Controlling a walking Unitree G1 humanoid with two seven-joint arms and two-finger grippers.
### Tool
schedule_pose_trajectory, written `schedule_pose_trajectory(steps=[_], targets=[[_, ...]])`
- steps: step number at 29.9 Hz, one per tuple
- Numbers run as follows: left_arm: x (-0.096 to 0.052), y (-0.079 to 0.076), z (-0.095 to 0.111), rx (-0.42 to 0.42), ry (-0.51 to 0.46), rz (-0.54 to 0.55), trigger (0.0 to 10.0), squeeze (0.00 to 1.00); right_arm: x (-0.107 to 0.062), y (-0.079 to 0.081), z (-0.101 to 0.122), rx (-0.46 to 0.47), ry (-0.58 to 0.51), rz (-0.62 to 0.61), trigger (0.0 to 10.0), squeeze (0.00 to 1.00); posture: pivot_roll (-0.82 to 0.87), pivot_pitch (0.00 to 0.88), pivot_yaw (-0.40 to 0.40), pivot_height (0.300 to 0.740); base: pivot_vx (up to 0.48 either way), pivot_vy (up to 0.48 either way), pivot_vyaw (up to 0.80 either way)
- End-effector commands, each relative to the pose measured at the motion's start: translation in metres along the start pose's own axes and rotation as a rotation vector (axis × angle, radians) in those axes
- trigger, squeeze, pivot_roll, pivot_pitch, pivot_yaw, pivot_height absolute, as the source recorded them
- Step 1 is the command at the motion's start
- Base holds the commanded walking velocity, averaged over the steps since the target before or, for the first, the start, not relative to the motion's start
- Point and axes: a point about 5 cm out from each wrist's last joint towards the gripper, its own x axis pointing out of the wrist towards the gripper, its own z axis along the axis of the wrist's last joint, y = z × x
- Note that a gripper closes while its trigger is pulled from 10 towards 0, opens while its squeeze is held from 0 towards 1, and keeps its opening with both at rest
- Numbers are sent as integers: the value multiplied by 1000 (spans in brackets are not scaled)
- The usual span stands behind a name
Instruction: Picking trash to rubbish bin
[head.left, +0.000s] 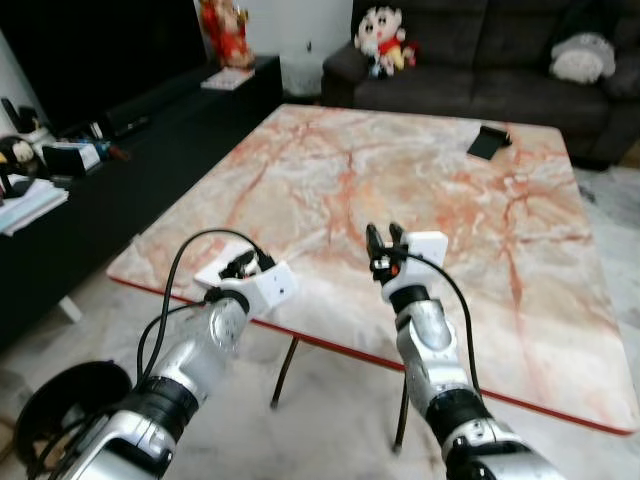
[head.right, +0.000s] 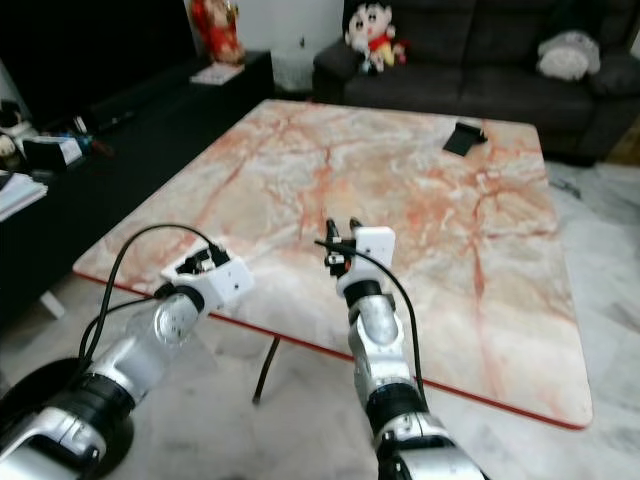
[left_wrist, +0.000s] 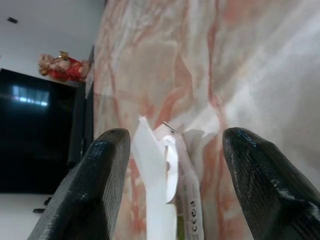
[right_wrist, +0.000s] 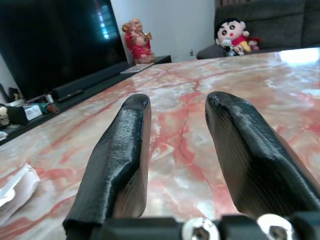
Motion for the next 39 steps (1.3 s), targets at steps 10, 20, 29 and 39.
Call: schedule_pose_trajectory(steps=[10, 20, 29, 39], targets=[[9, 21, -9, 103, 54, 68, 10000, 0, 2, 3, 3, 7, -10, 10, 10000, 0, 219, 0, 31, 740, 0, 0, 0], [10, 20, -15, 81, 80, 54, 10000, 0, 2, 3, 4, 5, -12, 18, 10000, 0, 216, 0, 27, 740, 0, 0, 0], [10, 21, -21, 93, 130, 71, 10000, 0, 2, 2, 4, 3, -10, 19, 10000, 0, 214, 0, 24, 740, 0, 0, 0], [8, 18, -29, 76, 164, 67, 10000, 0, 2, 2, 4, 1, -9, 22, 10000, 0, 214, 0, 24, 740, 0, 0, 0]])
